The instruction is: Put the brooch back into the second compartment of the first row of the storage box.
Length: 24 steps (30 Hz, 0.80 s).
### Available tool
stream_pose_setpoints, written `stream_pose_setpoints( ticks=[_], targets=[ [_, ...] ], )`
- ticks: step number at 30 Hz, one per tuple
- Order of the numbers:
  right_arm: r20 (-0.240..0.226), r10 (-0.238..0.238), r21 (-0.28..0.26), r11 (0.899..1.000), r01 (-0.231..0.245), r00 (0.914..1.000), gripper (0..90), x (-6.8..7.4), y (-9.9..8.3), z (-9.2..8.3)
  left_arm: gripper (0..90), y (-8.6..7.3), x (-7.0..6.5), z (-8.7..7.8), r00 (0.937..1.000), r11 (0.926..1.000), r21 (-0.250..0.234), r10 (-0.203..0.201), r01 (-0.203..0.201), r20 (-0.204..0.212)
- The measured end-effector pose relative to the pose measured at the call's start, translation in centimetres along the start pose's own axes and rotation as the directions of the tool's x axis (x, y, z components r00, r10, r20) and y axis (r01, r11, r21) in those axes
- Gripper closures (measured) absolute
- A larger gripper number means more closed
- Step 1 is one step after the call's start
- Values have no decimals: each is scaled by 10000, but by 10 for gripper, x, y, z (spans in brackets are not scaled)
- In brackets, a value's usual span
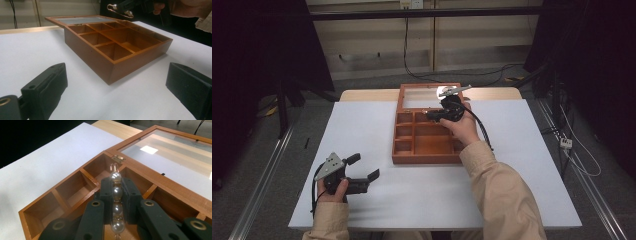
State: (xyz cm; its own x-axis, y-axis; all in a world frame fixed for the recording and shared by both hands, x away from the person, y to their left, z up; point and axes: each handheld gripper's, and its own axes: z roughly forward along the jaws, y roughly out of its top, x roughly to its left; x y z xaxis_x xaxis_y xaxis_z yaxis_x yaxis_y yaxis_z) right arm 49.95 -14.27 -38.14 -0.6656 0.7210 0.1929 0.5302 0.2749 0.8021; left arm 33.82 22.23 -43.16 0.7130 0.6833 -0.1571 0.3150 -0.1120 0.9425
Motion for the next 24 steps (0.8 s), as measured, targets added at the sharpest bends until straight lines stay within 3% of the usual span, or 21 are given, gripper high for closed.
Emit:
stream_pose_setpoints(
  ticks=[24],
  targets=[
    [173,197,41,9998,-198,9997,809,-8,0,11,35,0,0,0,10000,10000,-38,-46,46,33]
  ],
)
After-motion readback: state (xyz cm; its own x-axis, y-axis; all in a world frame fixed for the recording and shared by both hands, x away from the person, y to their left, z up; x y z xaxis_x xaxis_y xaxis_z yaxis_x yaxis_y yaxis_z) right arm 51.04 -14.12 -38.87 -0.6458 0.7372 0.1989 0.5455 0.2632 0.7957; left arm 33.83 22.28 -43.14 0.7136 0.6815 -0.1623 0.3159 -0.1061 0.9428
